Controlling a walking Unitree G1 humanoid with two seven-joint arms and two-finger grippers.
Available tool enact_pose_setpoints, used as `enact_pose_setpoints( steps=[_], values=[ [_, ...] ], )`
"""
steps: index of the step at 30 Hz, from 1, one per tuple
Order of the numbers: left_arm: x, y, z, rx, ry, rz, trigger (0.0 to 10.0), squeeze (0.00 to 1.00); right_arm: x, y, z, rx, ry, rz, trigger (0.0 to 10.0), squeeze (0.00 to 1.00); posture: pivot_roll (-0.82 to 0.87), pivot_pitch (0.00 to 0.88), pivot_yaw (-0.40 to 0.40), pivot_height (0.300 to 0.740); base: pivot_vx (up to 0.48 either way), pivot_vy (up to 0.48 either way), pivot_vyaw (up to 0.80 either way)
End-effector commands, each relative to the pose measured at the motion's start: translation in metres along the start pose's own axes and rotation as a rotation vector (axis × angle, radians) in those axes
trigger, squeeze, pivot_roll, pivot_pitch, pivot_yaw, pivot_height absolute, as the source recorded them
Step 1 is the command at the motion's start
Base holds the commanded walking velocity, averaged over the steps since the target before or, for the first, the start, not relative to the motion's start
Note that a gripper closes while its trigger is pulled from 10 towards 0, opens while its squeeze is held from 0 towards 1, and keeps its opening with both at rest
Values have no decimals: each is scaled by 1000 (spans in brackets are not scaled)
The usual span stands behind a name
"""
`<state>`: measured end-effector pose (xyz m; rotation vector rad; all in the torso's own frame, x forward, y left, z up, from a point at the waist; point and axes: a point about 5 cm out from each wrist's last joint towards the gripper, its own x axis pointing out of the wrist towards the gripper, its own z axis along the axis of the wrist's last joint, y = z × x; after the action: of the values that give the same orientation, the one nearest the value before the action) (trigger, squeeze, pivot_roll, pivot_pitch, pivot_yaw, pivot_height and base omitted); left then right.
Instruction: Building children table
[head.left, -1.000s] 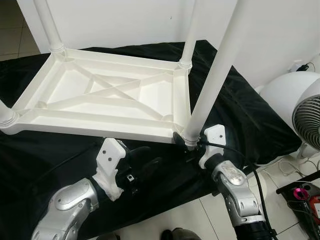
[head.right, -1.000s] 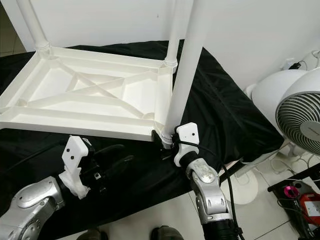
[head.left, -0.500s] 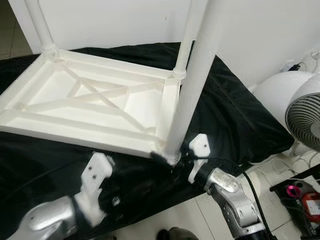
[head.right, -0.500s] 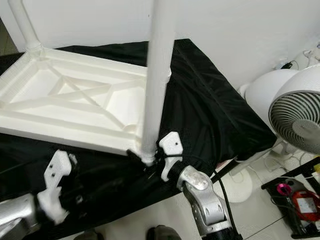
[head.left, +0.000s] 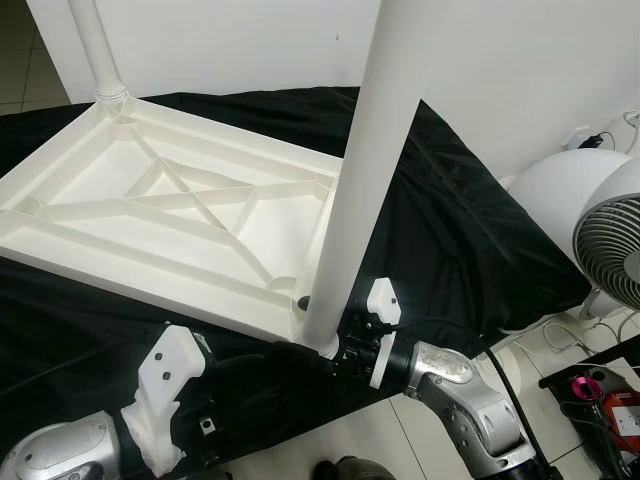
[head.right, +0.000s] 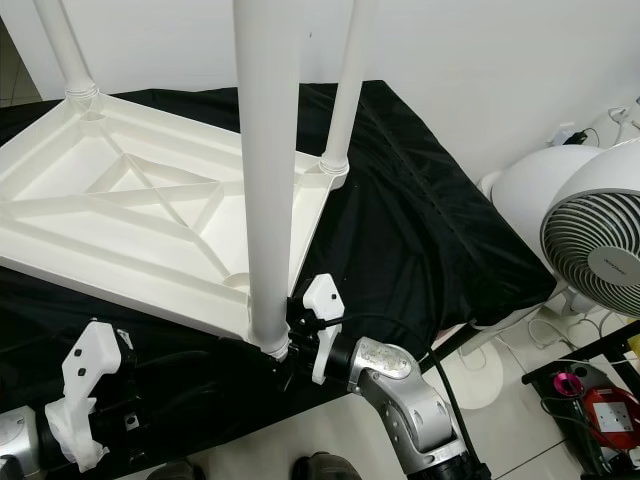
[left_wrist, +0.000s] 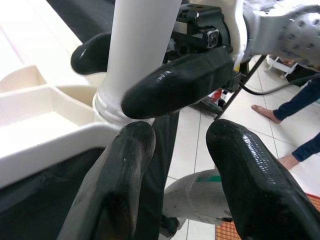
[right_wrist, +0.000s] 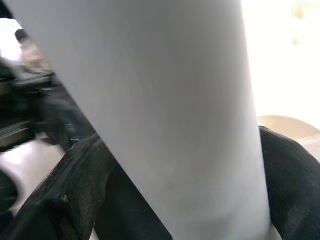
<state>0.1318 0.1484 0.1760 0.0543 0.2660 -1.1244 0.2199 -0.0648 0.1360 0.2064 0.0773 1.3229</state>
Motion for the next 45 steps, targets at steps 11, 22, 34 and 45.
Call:
enact_pose_setpoints(
  steps=[11,22,34,45],
  values=[
    [-2,-20,10,31,-10,-234,10000,0,-1,5,0,71,7,123,10000,0,73,64,-105,740,0,0,0],
    [6,-13,16,56,-13,-223,10000,0,-60,-33,27,-78,10,-161,10000,0,53,65,-94,740,0,0,0],
    [9,-10,22,71,-17,-250,10000,0,-84,-15,21,-42,86,-108,10000,0,30,65,-74,740,0,0,0],
    [14,-10,29,84,-19,-270,10000,0,-124,-16,24,-40,116,-251,10000,0,18,66,-69,740,0,0,0]
  ],
)
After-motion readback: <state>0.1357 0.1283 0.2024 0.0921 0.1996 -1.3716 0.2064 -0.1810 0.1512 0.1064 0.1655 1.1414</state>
